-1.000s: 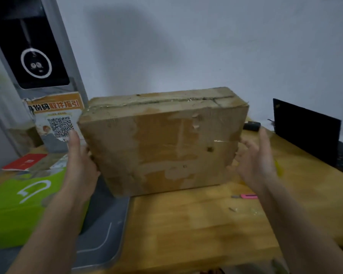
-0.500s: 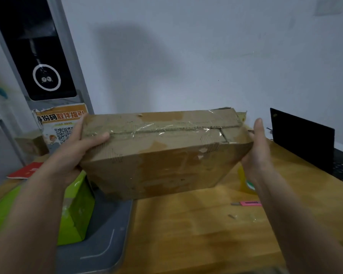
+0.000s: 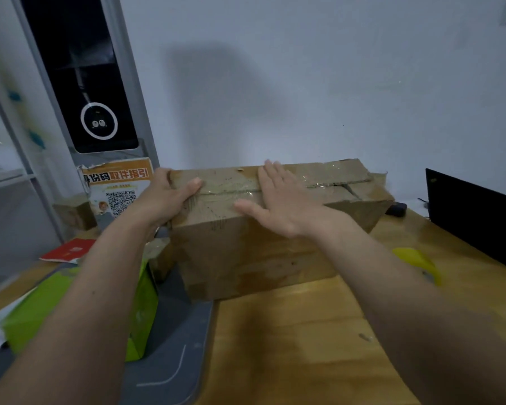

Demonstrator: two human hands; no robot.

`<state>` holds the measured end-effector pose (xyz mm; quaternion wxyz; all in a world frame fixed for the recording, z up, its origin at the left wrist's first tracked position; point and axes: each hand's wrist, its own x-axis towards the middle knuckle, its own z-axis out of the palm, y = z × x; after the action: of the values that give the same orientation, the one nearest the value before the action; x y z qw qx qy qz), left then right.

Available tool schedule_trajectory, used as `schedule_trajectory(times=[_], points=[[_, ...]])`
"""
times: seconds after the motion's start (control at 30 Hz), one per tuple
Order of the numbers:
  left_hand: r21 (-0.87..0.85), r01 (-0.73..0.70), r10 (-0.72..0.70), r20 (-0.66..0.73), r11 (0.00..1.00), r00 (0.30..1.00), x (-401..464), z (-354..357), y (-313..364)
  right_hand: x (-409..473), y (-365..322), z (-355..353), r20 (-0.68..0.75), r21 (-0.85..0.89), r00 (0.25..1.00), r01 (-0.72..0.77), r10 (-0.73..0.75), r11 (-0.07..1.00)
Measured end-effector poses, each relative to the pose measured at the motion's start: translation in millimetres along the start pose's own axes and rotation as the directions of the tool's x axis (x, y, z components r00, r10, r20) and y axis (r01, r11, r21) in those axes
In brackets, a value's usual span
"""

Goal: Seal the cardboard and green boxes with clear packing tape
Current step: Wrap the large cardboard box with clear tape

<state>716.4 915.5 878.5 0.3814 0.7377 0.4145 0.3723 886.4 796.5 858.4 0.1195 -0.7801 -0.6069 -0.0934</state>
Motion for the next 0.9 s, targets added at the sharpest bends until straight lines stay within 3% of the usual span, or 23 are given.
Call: schedule_trajectory(times=[0.17, 0.3, 0.4, 0.47, 0.53, 0.6, 0.67, 0.77, 0.9], points=[[0.113, -0.037, 0.039, -0.017, 0.993, 0.999, 5, -2, -1, 12, -63, 10, -0.057, -0.057, 0.963, 0.260, -0.263, 0.964], [0.172, -0.037, 0.038, 0.001, 0.984, 0.999, 10, -5, -1, 8, -59, 6, -0.046, -0.065, 0.943, 0.325, -0.329, 0.943], [0.142, 0.015, -0.019, 0.027, 0.990, 0.999, 10, -9, 2, -2, -11, -3, -0.046, 0.014, 0.987, 0.154, -0.154, 0.988], [0.116, 0.023, -0.028, 0.038, 0.993, 0.999, 10, -10, 1, -6, 40, -3, -0.116, 0.049, 0.985, -0.120, 0.125, 0.992], [0.112, -0.001, -0.003, 0.033, 0.994, 0.999, 9, -8, -2, -13, 88, -5, -0.188, 0.113, 0.862, -0.456, 0.470, 0.883], [0.173, -0.072, 0.077, -0.024, 0.982, 0.997, 7, -2, -6, -23, 116, -8, -0.143, 0.306, 0.709, -0.633, 0.691, 0.712], [0.241, -0.168, 0.210, -0.160, 0.956, 0.965, 5, 9, -14, -30, 122, -2, -0.108, 0.540, 0.662, -0.587, 0.742, 0.603], [0.282, -0.220, 0.321, -0.392, 0.934, 0.862, -3, 19, -36, -47, 107, 33, -0.230, 0.669, 0.580, -0.489, 0.782, 0.560], [0.428, -0.094, 0.270, -0.371, 0.899, 0.889, -20, 28, -69, -72, 92, 87, -0.184, 0.793, 0.491, -0.437, 0.851, 0.423]])
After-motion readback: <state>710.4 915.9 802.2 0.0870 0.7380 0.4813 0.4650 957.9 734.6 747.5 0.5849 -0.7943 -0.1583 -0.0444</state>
